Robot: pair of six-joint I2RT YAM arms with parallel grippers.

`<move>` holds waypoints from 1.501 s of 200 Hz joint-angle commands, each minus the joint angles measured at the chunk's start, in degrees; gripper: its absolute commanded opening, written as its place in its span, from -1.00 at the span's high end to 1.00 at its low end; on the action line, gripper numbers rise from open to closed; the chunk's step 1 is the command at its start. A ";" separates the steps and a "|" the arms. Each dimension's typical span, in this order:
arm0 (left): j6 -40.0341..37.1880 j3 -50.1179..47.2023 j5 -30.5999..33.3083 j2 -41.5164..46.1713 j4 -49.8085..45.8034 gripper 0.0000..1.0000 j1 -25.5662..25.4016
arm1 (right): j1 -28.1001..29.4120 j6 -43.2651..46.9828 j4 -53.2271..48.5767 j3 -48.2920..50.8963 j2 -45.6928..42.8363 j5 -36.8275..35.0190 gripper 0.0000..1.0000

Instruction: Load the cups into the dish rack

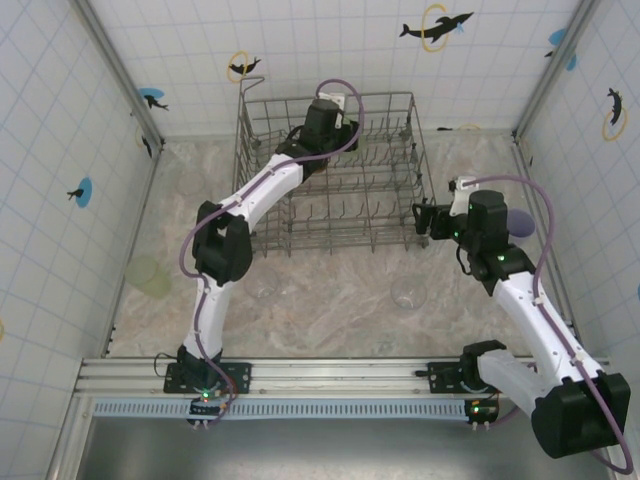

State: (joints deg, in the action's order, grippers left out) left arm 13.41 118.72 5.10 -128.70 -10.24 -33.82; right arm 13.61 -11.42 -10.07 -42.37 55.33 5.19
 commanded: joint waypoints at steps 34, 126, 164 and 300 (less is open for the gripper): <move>-3.04 3.53 1.62 -3.41 2.30 1.00 -0.04 | -0.09 1.15 1.35 0.71 -0.14 -0.80 -0.99; -3.55 4.18 -0.01 -7.54 5.23 1.00 -0.04 | -0.16 0.61 3.04 1.94 0.81 -0.40 -0.99; -4.26 4.16 1.12 -8.94 5.10 1.00 -0.08 | -0.18 0.57 3.59 2.08 1.09 -0.13 -0.99; -8.83 3.67 4.04 -12.49 4.88 0.83 -0.01 | -0.16 0.17 3.93 2.11 1.01 1.13 -0.99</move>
State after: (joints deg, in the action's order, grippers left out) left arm 6.44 121.23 6.76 -139.79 -4.99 -34.20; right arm 13.50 -10.94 -8.40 -41.30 56.40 5.63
